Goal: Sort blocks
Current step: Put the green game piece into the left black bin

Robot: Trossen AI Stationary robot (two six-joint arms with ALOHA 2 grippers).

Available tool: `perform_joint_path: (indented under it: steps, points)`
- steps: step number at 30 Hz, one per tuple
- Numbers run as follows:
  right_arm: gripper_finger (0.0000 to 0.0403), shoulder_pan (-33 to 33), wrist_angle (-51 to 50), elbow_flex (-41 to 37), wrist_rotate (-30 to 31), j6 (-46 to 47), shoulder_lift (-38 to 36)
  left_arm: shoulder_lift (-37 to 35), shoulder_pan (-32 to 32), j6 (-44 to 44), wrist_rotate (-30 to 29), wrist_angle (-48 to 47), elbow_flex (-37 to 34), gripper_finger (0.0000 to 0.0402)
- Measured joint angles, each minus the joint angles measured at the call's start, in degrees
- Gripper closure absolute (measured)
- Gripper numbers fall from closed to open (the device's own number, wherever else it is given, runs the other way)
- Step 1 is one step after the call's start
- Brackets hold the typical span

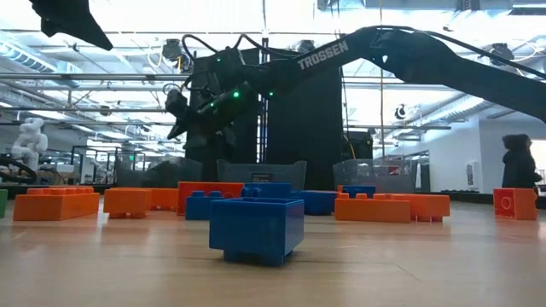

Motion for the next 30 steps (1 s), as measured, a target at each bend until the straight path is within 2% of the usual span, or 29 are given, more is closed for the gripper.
perform_joint_path:
  steps: [4, 6, 13, 18, 24, 30]
  points:
    - [0.0219, 0.0, 0.49, 0.0, -0.28, 0.0, 0.0, 0.0, 0.0, 0.0, 0.02, 0.02, 0.0, 0.0402]
    - [0.0225, 0.0, 2.06, 0.0, -2.35, -1.01, 0.0, 0.0, 0.0, 0.0, 0.02, 0.02, 0.0, 0.0402]
    - [0.0239, 2.26, 11.95, 0.09, -21.82, -5.81, -2.38, 0.0, 0.0, 0.09, 0.04, 0.0, 0.0, 0.0402]
    - [0.0246, 8.01, 6.51, 0.17, -31.57, -12.96, -3.93, 0.0, 0.0, 0.14, 0.04, -0.02, 0.0, 0.0402]
    - [0.0248, 17.65, -7.12, 0.07, -33.21, -28.23, -3.67, 0.0, 0.0, 1.15, 0.09, -0.01, 0.0, 0.0402]
    - [0.0248, 24.39, -18.0, 0.02, -26.69, -47.71, -3.65, 0.0, 0.0, 1.14, 0.09, 0.0, 0.0, 0.0402]
